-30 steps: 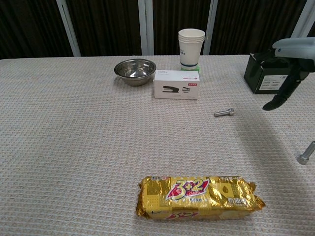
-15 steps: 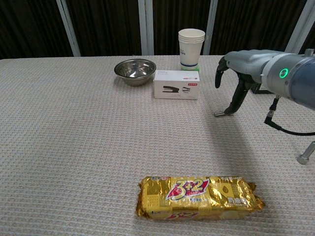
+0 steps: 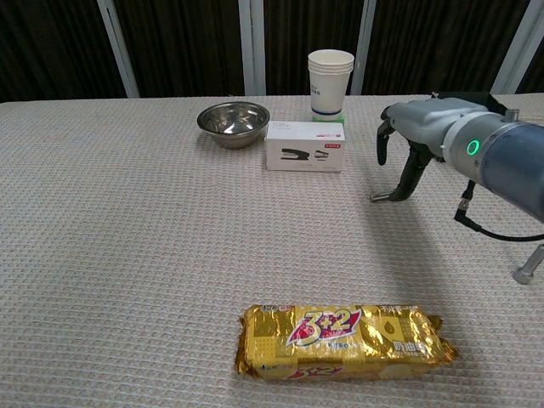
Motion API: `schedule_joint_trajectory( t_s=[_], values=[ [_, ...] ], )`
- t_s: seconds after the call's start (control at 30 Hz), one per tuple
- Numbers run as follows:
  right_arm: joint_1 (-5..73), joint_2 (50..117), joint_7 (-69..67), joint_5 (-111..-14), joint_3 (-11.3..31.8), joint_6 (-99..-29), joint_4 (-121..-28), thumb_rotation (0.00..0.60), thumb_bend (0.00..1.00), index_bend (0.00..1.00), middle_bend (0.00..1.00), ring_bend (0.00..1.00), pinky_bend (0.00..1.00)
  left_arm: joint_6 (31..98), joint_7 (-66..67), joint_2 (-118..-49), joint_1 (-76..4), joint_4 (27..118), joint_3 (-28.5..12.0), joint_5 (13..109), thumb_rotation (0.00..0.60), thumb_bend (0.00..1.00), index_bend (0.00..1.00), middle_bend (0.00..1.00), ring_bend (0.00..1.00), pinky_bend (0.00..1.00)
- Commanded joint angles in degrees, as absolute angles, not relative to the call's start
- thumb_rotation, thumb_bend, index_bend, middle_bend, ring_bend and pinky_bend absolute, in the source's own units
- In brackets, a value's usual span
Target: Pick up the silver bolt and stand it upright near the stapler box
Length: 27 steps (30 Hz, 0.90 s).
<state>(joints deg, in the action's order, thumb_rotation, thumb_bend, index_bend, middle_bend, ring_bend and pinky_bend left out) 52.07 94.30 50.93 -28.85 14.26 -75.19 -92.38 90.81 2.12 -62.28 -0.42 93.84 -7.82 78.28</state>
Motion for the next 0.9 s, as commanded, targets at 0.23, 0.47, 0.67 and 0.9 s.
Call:
schedule_joint_trajectory(
  t_s=[0.23,0.47,0.67,0.9],
  values=[
    [51.39,97.38,48.83,-31.06,13.45,-73.33,-86.35,0.600,0.27,0.48,0.00,0.00,0.00,90.79,2.42,-62.38,-0.47,93.90,-7.74,78.32,0.600,0.04,0.04,0.00,0.00,0.03],
    [51.36,99.31,48.35,-30.79,13.99,-71.63,-83.08,0.600,0.27,0.48,0.00,0.00,0.00,90.63,2.45,-62.36,-0.55,93.91,-7.62,78.50,0.600,0.04,0.04,0.00,0.00,0.03],
    [51.47,100.89,48.34,-30.98,14.60,-71.07,-80.68,0.600,0.27,0.49,0.00,0.00,0.00,90.50,2.27,-62.31,-0.61,93.85,-7.57,78.56,0.600,0.04,0.04,0.00,0.00,0.03],
    [51.76,102.14,49.01,-30.95,15.26,-70.51,-78.00,0.600,0.27,0.49,0.00,0.00,0.00,90.74,1.89,-62.17,-0.44,93.83,-7.66,78.42,0.600,0.04,0.04,0.00,0.00,0.03]
  ],
)
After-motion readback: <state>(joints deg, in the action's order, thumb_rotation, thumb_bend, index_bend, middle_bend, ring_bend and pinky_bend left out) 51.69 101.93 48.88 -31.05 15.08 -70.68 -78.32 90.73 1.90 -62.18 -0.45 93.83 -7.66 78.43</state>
